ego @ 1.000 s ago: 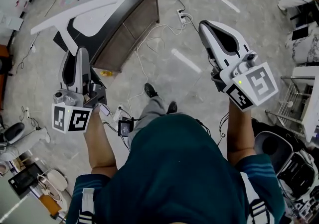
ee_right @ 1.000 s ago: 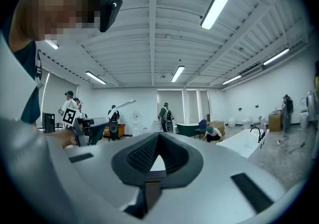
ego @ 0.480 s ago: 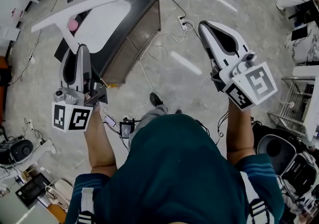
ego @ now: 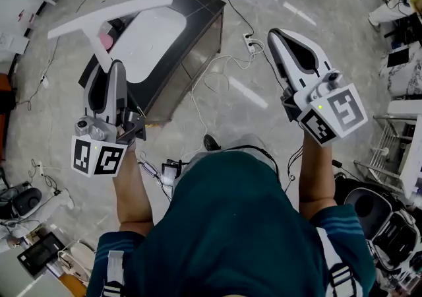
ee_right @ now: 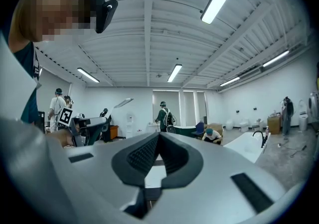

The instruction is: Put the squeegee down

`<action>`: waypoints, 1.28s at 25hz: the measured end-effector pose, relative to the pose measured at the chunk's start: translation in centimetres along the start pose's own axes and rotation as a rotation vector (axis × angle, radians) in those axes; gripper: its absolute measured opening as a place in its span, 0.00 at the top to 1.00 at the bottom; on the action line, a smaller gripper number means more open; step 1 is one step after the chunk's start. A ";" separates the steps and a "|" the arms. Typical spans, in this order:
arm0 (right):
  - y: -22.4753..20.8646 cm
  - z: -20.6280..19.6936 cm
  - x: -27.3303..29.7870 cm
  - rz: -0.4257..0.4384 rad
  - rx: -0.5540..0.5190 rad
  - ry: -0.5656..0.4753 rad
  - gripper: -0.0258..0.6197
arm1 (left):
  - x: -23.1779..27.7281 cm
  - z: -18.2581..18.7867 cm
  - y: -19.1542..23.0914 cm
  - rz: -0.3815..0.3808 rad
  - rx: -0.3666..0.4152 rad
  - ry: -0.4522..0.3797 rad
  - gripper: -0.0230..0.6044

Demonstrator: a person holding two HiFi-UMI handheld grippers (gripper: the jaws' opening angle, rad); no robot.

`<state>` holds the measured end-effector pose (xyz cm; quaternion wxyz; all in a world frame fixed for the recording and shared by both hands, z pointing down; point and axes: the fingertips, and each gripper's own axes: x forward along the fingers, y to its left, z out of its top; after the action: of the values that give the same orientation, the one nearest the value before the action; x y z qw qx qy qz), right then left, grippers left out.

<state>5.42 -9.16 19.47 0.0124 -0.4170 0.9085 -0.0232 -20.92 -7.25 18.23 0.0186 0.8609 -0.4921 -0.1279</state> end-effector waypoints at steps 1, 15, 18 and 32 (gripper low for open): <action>-0.1 0.1 0.6 0.010 0.002 -0.001 0.96 | 0.0 0.1 0.3 0.008 0.002 0.001 0.81; -5.4 -0.6 13.2 0.241 0.045 0.001 0.96 | 3.5 -0.8 5.4 0.233 0.049 0.011 0.81; -7.2 -0.6 16.2 0.298 0.046 0.001 0.96 | 5.3 -1.2 6.4 0.284 0.059 0.002 0.81; -16.0 -2.6 24.1 0.446 0.067 0.030 0.96 | 15.3 -4.5 8.4 0.414 0.078 -0.002 0.81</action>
<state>1.71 -37.79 22.80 0.0176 -0.2047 0.9770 -0.0564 -19.48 -25.06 20.85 0.0105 0.7412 -0.6632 -0.1032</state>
